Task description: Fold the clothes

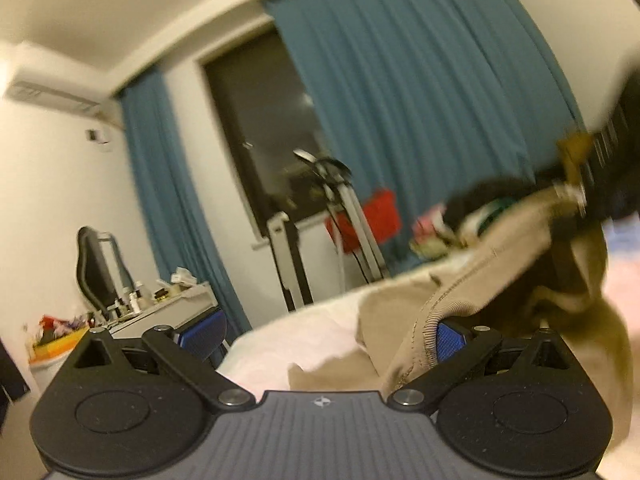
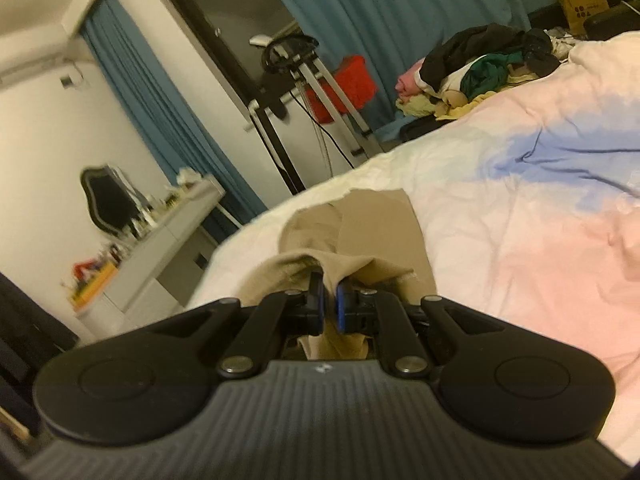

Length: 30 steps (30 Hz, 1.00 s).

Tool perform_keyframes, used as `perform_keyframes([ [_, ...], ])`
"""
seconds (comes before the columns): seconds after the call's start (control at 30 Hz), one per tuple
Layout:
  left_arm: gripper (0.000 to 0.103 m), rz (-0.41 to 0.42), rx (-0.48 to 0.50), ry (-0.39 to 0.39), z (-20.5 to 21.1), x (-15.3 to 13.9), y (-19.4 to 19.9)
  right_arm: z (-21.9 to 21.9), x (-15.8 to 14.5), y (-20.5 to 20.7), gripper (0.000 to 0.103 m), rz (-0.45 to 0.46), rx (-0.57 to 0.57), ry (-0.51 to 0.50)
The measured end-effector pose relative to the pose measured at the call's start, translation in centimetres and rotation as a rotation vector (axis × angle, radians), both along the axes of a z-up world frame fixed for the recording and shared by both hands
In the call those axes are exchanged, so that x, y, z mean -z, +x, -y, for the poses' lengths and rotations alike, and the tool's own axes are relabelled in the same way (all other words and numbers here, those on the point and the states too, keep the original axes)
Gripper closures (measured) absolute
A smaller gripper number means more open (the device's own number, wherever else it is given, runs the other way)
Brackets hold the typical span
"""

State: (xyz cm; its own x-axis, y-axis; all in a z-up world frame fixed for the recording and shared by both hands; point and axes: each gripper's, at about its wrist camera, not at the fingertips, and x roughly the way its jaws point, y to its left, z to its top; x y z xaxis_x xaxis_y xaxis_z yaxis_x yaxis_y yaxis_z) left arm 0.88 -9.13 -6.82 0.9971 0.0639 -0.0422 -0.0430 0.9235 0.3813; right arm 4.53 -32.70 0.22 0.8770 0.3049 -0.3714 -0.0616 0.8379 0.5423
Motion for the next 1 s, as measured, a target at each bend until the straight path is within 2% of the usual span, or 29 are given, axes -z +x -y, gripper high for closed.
perform_keyframes([
  [0.07,0.000,0.028,-0.001,-0.044,-0.5,-0.8,-0.7,-0.4,0.1,0.1,0.092,-0.005,-0.012,-0.027],
  [0.17,0.000,0.042,-0.026,-0.056,-1.1,-1.7,-0.6,-1.1,0.2,0.0,0.092,0.001,0.005,-0.107],
  [0.27,0.000,-0.002,-0.077,-0.036,-1.4,-1.6,0.5,-1.8,0.2,-0.1,0.092,0.010,0.029,-0.196],
  [0.33,0.000,-0.024,-0.102,-0.060,-2.0,-1.8,1.2,-2.2,0.2,-0.1,0.088,0.016,0.045,-0.256],
  [0.4,0.000,-0.021,-0.122,-0.096,-2.7,-2.4,1.3,-2.6,0.3,-0.2,0.069,0.022,0.061,-0.315],
  [0.47,0.000,0.007,-0.130,-0.124,-3.4,-3.2,1.2,-3.1,0.3,-0.2,0.030,0.028,0.077,-0.374],
  [0.53,0.000,0.051,-0.134,-0.151,-4.2,-4.1,0.9,-3.7,0.2,-0.4,0.019,0.045,0.079,-0.447],
  [0.7,0.000,0.154,-0.153,-0.210,-5.8,-5.8,-0.6,-7.1,1.0,-0.7,0.021,0.079,-0.088,-0.658],
  [0.83,0.000,0.202,-0.156,-0.223,-6.2,-6.8,-1.8,-10.3,2.4,-0.9,0.021,0.081,-0.212,-0.821],
  [0.87,0.000,0.202,-0.160,-0.222,-6.2,-6.9,-1.9,-10.6,2.4,-1.0,0.021,0.088,-0.206,-0.839],
  [1.0,0.000,0.177,-0.193,-0.215,-6.4,-6.9,-1.3,-9.2,0.7,-1.7,0.021,0.160,-0.046,-0.799],
])
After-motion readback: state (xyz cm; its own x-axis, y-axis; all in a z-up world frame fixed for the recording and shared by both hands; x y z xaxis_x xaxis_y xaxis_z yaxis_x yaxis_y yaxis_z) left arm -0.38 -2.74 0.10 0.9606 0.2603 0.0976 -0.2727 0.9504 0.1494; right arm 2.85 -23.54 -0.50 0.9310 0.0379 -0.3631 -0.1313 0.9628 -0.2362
